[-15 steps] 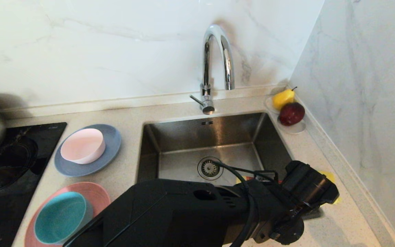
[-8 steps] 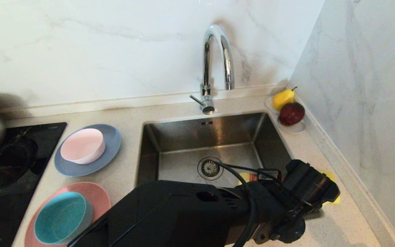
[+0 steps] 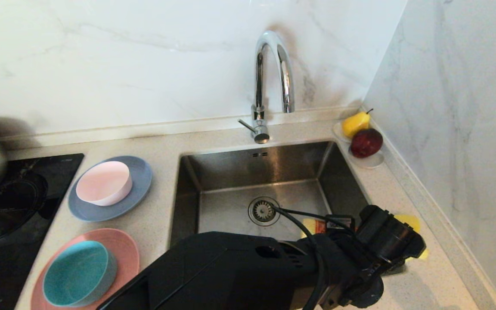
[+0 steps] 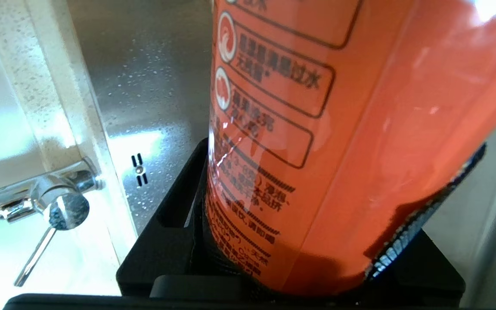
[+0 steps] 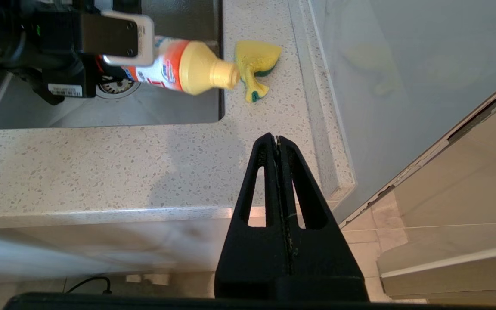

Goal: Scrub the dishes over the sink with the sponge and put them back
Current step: Squeeze it onto the sponge

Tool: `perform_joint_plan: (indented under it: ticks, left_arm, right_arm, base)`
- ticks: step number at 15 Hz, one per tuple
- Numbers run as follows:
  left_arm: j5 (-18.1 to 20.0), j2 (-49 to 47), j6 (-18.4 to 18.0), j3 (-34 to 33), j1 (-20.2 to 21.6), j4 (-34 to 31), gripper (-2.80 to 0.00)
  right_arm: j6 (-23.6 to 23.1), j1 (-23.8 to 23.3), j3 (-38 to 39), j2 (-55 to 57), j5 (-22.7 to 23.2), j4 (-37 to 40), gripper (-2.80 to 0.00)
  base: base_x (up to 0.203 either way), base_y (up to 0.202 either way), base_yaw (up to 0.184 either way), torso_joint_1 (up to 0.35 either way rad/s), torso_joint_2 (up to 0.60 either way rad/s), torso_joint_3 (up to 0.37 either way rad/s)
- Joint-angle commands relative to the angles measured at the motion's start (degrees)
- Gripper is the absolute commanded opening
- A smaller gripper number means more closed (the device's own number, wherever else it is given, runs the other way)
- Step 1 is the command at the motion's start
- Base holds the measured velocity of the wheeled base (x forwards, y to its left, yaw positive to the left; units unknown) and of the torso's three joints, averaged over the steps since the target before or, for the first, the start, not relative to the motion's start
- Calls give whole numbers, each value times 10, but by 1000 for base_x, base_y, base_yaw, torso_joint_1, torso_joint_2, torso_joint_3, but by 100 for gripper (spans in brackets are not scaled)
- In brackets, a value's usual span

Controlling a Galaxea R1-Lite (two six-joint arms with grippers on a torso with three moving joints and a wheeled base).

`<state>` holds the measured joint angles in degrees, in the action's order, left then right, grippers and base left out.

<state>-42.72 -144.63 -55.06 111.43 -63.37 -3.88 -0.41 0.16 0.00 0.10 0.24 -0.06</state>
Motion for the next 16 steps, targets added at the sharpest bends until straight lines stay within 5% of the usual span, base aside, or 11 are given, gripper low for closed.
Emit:
perform_joint_plan:
  ticks: [1, 10, 16]
  left_arm:
    - [-3, -7, -2, 0, 0, 1, -280]
    - [-4, -11, -4, 0, 0, 28, -280]
    - [-40, -24, -4, 1, 15, 93, -280]
  right_arm:
    - [0, 0, 0, 0, 0, 0, -280]
    - [0, 0, 0, 0, 0, 0, -280]
    - [0, 0, 0, 0, 0, 0, -280]
  base:
    - [0, 0, 0, 0, 0, 0]
    - [0, 0, 0, 0, 0, 0]
    - [0, 0, 0, 0, 0, 0]
